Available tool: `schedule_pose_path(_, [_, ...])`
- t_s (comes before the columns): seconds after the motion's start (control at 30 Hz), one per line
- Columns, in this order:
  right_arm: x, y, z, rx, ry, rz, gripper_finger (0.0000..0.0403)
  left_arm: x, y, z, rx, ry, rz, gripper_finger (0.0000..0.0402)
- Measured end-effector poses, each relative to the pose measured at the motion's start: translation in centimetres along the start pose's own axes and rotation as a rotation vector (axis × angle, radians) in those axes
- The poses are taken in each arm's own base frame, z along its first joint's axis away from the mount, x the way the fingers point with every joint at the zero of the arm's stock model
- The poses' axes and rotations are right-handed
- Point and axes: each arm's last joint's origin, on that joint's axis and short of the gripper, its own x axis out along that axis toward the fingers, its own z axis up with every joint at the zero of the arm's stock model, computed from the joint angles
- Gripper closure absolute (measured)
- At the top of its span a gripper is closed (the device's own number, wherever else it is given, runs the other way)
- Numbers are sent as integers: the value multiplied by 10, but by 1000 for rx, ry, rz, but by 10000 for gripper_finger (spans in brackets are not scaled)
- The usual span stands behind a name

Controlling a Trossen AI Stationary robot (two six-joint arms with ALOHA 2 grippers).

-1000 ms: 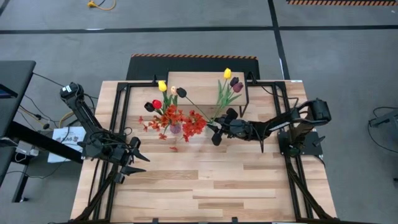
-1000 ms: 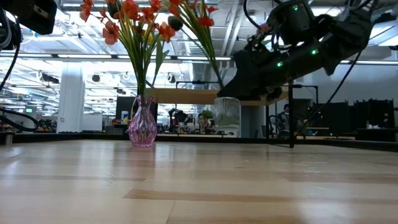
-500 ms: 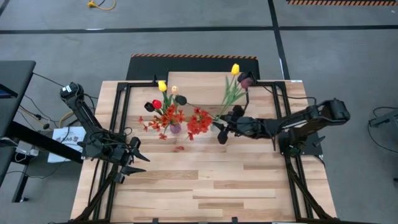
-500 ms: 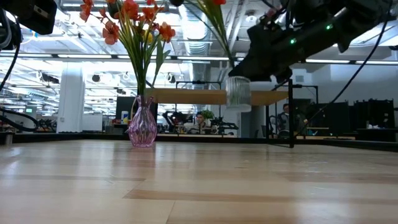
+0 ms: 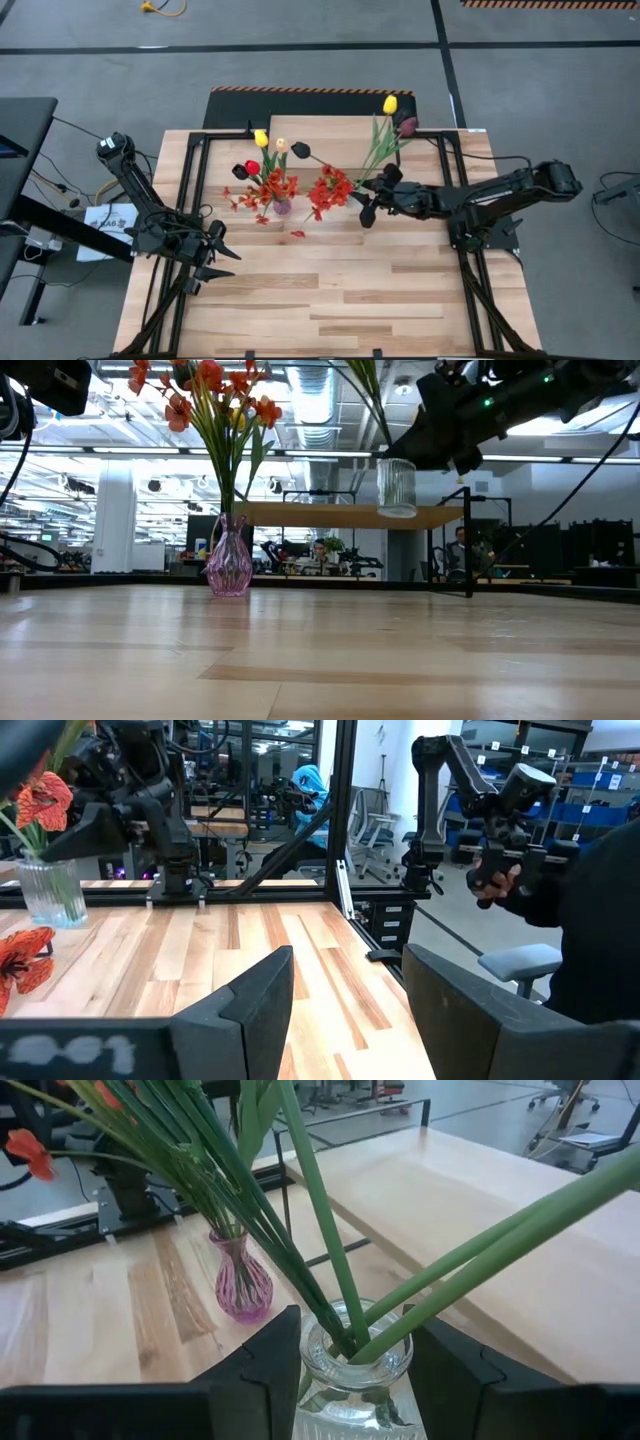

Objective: Pick and place flowers into a vace then onto a shelf
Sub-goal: Put the transparent vase with flowers on the shelf

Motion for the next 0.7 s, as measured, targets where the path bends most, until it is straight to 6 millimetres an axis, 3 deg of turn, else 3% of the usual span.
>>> schedule_pose_path(0.7, [-2,-20,7,-3,4,-69,263,0,0,0,0,0,0,223])
